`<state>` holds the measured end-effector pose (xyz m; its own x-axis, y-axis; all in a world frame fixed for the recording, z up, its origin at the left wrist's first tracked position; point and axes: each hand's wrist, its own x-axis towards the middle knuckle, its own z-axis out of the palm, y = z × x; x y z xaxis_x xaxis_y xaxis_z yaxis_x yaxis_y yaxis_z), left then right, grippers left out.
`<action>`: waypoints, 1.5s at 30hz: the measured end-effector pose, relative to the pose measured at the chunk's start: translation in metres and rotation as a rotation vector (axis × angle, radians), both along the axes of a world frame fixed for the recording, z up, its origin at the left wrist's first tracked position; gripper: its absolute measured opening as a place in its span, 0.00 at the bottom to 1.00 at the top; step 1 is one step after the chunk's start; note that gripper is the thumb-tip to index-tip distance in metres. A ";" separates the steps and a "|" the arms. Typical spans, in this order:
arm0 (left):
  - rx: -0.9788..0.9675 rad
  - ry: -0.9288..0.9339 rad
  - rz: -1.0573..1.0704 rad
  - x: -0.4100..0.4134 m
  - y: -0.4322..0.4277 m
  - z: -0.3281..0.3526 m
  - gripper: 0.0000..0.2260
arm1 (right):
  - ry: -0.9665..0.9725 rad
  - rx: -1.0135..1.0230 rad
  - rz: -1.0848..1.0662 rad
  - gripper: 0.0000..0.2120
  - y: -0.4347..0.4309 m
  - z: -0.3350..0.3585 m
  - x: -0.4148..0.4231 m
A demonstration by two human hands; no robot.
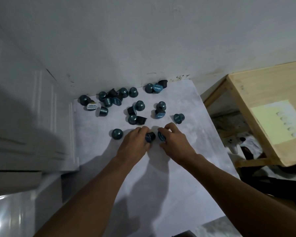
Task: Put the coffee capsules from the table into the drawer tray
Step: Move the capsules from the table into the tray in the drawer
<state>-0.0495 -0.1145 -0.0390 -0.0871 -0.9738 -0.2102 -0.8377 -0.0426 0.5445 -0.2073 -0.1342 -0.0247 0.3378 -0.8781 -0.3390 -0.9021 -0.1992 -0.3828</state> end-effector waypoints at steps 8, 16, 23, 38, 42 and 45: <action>-0.031 0.026 -0.001 0.000 -0.004 -0.003 0.17 | -0.045 -0.050 -0.030 0.15 -0.007 -0.008 -0.003; -0.026 0.022 -0.043 0.002 -0.004 -0.002 0.19 | -0.058 0.002 -0.092 0.21 -0.002 -0.003 -0.010; -0.004 0.029 -0.078 0.003 -0.001 -0.005 0.20 | -0.128 0.029 -0.224 0.18 0.007 -0.006 -0.011; -0.108 -0.053 -0.086 0.013 0.036 0.062 0.21 | -0.146 -0.178 -0.166 0.21 0.040 0.049 -0.008; -0.197 -0.048 -0.042 0.021 0.083 0.089 0.20 | -0.172 -0.248 -0.097 0.21 0.077 0.069 -0.001; -0.243 -0.040 -0.006 0.030 0.130 0.109 0.19 | -0.199 -0.264 -0.058 0.22 0.116 0.080 0.007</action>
